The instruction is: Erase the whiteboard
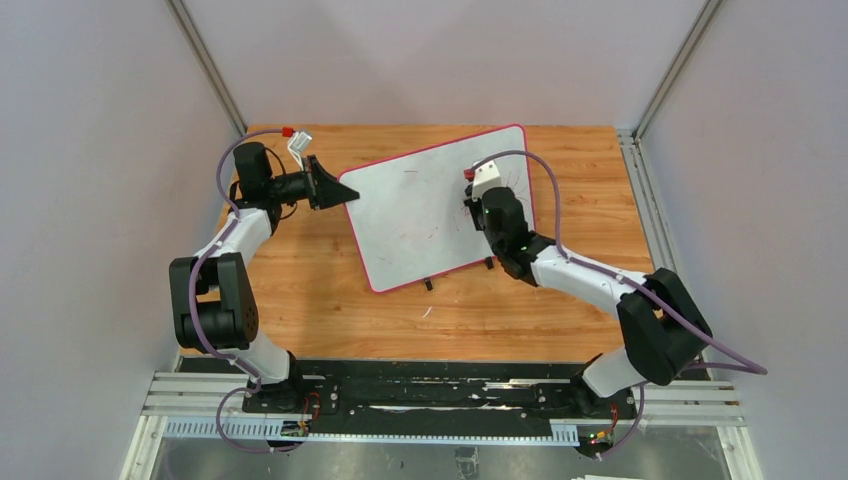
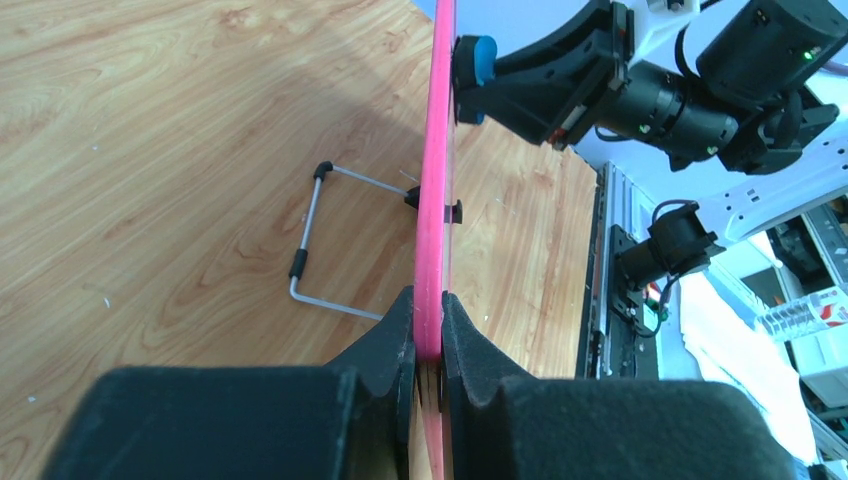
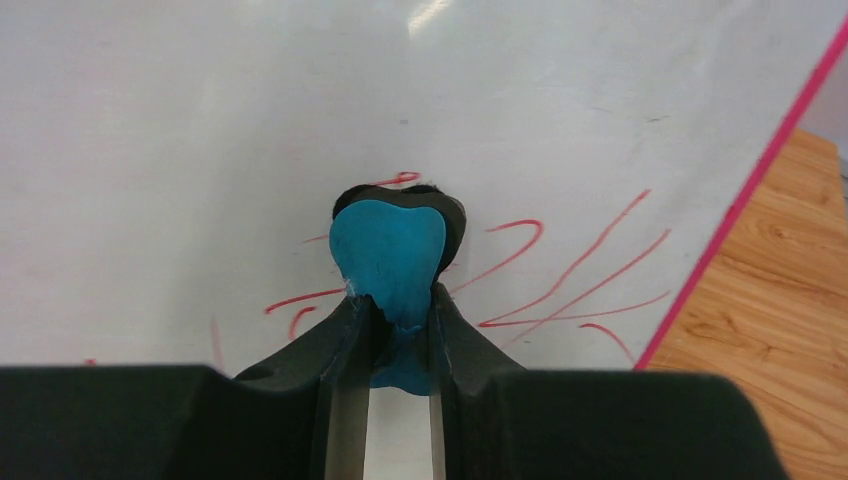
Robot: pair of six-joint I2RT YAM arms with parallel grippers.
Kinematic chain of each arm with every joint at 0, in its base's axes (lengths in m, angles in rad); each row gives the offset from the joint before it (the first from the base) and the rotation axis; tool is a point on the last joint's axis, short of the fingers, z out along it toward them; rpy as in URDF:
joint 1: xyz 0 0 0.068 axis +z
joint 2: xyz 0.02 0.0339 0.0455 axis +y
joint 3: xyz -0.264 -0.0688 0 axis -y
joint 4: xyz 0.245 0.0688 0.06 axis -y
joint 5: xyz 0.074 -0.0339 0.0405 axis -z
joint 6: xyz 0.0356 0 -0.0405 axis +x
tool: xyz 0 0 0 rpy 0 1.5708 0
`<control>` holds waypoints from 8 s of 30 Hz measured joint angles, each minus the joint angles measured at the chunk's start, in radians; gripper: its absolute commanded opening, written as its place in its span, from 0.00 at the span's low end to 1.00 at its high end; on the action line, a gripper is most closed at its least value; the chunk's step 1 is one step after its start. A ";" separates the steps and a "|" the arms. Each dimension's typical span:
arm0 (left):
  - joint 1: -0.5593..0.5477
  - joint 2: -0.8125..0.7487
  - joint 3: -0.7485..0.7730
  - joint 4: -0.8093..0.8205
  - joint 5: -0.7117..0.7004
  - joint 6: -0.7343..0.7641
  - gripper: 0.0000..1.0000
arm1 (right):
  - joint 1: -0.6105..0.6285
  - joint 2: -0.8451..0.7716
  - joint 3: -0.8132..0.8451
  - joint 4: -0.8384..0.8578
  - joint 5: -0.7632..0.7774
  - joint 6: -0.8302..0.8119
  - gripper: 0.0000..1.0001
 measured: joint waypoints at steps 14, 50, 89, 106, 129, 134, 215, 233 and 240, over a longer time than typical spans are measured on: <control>0.000 0.000 0.000 0.000 0.003 0.000 0.00 | 0.314 0.135 0.003 0.109 0.000 0.019 0.01; 0.010 0.000 -0.002 -0.004 0.000 -0.003 0.00 | 0.294 0.147 -0.008 0.097 0.064 0.071 0.01; 0.007 0.000 -0.002 -0.003 0.002 -0.004 0.00 | 0.002 0.007 -0.117 0.108 0.003 0.052 0.01; 0.010 0.000 -0.002 -0.004 0.003 -0.005 0.00 | 0.249 0.124 -0.093 0.125 0.036 0.095 0.01; 0.017 0.000 -0.002 -0.003 0.012 -0.011 0.00 | -0.152 -0.024 -0.116 0.069 -0.029 0.057 0.01; 0.019 0.000 -0.002 -0.004 0.014 -0.011 0.00 | -0.127 -0.021 -0.116 0.069 -0.085 0.076 0.01; 0.039 0.000 -0.002 -0.004 0.074 -0.012 0.00 | -0.288 0.079 0.100 0.015 -0.262 -0.005 0.01; 0.047 0.000 -0.002 -0.011 0.073 -0.024 0.00 | 0.044 0.152 0.208 0.012 -0.231 -0.030 0.01; 0.046 0.000 -0.002 -0.011 0.073 -0.022 0.00 | 0.029 0.153 0.208 0.011 -0.226 -0.046 0.01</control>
